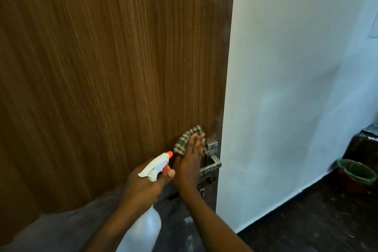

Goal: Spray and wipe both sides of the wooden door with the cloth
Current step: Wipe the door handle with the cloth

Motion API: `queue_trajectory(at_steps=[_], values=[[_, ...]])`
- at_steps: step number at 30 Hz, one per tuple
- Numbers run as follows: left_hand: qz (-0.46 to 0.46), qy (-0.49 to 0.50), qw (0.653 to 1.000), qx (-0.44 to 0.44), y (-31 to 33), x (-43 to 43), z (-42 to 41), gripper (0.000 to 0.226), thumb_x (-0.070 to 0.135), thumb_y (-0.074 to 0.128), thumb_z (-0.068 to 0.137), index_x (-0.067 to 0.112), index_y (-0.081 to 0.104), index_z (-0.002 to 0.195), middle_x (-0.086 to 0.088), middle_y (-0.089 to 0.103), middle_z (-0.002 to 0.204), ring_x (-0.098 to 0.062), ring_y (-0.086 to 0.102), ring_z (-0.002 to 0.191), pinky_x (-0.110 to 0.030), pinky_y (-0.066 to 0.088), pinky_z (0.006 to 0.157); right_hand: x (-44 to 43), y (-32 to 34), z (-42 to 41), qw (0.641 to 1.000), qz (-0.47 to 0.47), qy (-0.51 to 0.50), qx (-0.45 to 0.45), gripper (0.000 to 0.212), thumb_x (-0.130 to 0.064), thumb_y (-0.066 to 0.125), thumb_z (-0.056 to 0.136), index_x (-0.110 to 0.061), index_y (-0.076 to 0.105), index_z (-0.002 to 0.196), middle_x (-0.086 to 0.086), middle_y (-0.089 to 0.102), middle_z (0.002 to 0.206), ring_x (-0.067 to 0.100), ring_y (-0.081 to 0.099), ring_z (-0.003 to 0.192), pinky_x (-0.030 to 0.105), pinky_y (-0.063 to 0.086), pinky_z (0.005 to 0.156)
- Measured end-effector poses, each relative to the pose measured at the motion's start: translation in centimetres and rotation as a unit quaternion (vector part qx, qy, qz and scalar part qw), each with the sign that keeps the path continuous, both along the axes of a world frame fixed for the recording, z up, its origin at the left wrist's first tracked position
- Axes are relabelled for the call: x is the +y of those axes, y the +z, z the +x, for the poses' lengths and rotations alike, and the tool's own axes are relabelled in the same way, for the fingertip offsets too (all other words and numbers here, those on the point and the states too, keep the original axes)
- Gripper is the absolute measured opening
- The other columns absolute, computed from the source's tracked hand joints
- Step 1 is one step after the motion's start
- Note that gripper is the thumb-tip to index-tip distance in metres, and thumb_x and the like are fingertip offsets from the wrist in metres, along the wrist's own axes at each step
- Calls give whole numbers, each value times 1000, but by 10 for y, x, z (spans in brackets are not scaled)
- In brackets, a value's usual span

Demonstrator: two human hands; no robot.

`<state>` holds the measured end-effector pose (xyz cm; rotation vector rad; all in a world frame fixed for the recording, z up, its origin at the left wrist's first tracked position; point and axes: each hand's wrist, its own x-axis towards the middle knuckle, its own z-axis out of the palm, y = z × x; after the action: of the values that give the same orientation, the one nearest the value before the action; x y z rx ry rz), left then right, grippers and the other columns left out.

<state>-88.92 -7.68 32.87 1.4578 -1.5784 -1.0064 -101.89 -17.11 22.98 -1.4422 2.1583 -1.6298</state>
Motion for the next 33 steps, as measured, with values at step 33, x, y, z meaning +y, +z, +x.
queue_trajectory(at_steps=[33], values=[[77, 51, 991, 99, -28, -7, -129, 45, 35, 68, 80, 21, 44, 115, -5, 58, 107, -21, 60, 90, -14, 42, 49, 13, -34, -217, 963, -69, 171, 196, 41, -14, 72, 87, -20, 62, 126, 7, 66, 120, 20, 63, 107, 38, 57, 91]])
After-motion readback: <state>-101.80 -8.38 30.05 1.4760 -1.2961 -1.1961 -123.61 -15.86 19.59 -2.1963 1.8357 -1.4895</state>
